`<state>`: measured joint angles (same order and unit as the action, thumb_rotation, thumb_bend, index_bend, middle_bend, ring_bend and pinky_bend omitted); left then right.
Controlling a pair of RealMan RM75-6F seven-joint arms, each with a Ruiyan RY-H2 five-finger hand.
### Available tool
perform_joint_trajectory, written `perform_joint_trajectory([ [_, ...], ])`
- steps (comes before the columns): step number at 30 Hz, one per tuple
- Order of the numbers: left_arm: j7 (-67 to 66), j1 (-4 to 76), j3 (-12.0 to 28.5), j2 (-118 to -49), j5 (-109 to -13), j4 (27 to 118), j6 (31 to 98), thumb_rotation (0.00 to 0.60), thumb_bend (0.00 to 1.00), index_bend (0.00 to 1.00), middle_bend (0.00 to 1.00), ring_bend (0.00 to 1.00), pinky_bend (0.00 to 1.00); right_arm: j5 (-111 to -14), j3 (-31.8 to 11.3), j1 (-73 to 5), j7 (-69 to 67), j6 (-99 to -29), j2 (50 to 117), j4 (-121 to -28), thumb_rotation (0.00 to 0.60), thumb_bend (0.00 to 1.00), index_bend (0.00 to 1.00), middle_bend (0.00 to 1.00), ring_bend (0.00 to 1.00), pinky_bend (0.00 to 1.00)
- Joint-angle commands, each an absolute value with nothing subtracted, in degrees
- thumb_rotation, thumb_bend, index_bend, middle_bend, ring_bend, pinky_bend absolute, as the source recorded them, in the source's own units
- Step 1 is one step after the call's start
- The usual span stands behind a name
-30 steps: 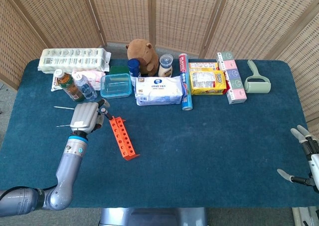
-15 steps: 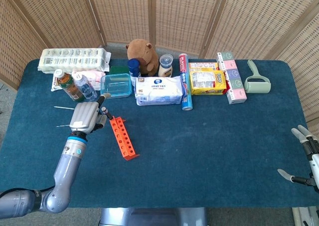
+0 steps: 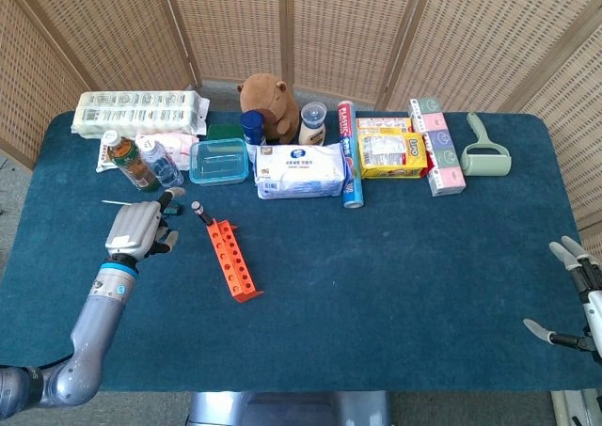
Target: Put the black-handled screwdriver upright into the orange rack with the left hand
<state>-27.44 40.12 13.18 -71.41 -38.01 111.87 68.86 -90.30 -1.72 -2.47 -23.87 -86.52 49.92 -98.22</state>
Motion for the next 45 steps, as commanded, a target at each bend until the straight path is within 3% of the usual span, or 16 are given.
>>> perform_joint_trajectory([
  [1, -24.4, 39.5, 12.4, -72.1, -38.8, 109.0, 66.0, 0.600, 0.39, 0.16, 1.00, 0.96, 0.97, -90.2, -1.7, -2.5, -23.7, -86.5, 50.0, -98.2, 0.600, 0.05, 0.06, 0.00, 0.00, 0.00],
  [9, -22.4, 39.7, 12.1, -73.2, -41.3, 107.5, 64.2, 0.600, 0.39, 0.16, 1.00, 0.96, 0.97, -90.0, -1.8, -2.6, -23.5, -86.3, 50.0, -98.3, 0.600, 0.05, 0.06, 0.00, 0.00, 0.00],
  [22, -24.8, 40.6, 11.3, -73.8, -40.7, 112.5, 65.2, 0.600, 0.39, 0.16, 1.00, 0.96, 0.97, -90.1, -1.8, -2.4, -24.1, -86.6, 49.9, -98.1, 0.600, 0.05, 0.06, 0.00, 0.00, 0.00],
  [32, -29.6, 40.9, 11.4, -73.7, -41.1, 116.3, 71.3, 0.600, 0.39, 0.16, 1.00, 0.96, 0.97, -90.2, -1.8, -2.4, -23.9, -86.6, 49.9, -98.2, 0.600, 0.05, 0.06, 0.00, 0.00, 0.00],
  [40, -29.3, 37.8, 11.5, -67.7, -45.7, 121.9, 76.8, 0.600, 0.39, 0.16, 0.99, 0.96, 0.97, -90.3, -1.7, -2.5, -23.8, -86.6, 49.9, -98.2, 0.600, 0.05, 0.06, 0.00, 0.00, 0.00],
  [42, -27.7, 36.3, 10.7, -65.6, -48.3, 122.4, 76.9, 0.600, 0.38, 0.14, 0.92, 0.90, 0.95, -90.3, -1.7, -2.4, -23.7, -86.6, 50.0, -98.3, 0.600, 0.05, 0.06, 0.00, 0.00, 0.00],
  [44, -25.8, 34.9, 9.5, -63.5, -50.6, 122.4, 76.2, 0.600, 0.35, 0.07, 0.73, 0.74, 0.87, -90.3, -1.7, -2.4, -23.5, -86.6, 50.0, -98.3, 0.600, 0.05, 0.06, 0.00, 0.00, 0.00],
  [45, -25.0, 34.1, 8.6, -62.4, -51.8, 122.2, 75.7, 0.600, 0.33, 0.03, 0.55, 0.59, 0.78, -90.3, -1.7, -2.5, -23.4, -86.6, 50.1, -98.4, 0.600, 0.05, 0.06, 0.00, 0.00, 0.00],
])
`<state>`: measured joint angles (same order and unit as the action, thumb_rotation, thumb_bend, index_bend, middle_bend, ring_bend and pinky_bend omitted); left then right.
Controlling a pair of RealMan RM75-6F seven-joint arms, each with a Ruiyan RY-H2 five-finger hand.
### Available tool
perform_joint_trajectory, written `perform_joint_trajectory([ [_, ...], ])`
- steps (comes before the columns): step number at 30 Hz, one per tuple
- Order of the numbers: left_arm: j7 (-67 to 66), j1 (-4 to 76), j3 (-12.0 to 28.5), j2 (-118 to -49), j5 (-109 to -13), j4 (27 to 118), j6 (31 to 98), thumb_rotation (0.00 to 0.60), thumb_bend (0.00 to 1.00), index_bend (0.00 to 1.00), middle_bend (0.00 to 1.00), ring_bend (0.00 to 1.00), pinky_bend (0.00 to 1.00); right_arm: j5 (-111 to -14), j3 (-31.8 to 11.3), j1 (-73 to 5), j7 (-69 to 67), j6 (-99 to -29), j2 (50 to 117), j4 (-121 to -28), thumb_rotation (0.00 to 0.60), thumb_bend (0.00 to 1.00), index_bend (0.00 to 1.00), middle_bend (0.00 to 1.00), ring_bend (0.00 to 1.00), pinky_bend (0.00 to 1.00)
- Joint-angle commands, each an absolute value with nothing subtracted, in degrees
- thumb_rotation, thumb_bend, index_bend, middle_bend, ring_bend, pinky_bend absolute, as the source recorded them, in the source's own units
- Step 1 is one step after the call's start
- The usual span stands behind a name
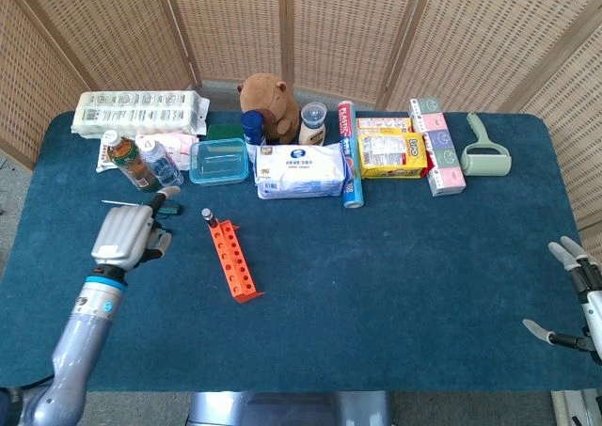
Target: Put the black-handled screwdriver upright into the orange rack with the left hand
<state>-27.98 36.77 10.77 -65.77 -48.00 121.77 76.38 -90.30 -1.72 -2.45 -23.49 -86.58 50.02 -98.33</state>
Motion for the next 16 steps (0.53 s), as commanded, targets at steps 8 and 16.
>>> perform_joint_trajectory([
  [8, -13.9, 23.7, -0.2, -58.9, -71.0, 111.7, 79.7, 0.600, 0.17, 0.00, 0.00, 0.00, 0.36, -89.9, -1.9, -2.4, -22.3, -86.7, 50.3, -98.6, 0.600, 0.05, 0.06, 0.00, 0.00, 0.00],
  [16, -7.9, 13.3, -5.9, -62.9, -82.0, 99.4, 90.6, 0.600, 0.14, 0.00, 0.00, 0.00, 0.16, -90.0, -1.9, -2.2, -20.6, -87.1, 50.7, -99.0, 0.600, 0.05, 0.06, 0.00, 0.00, 0.00],
])
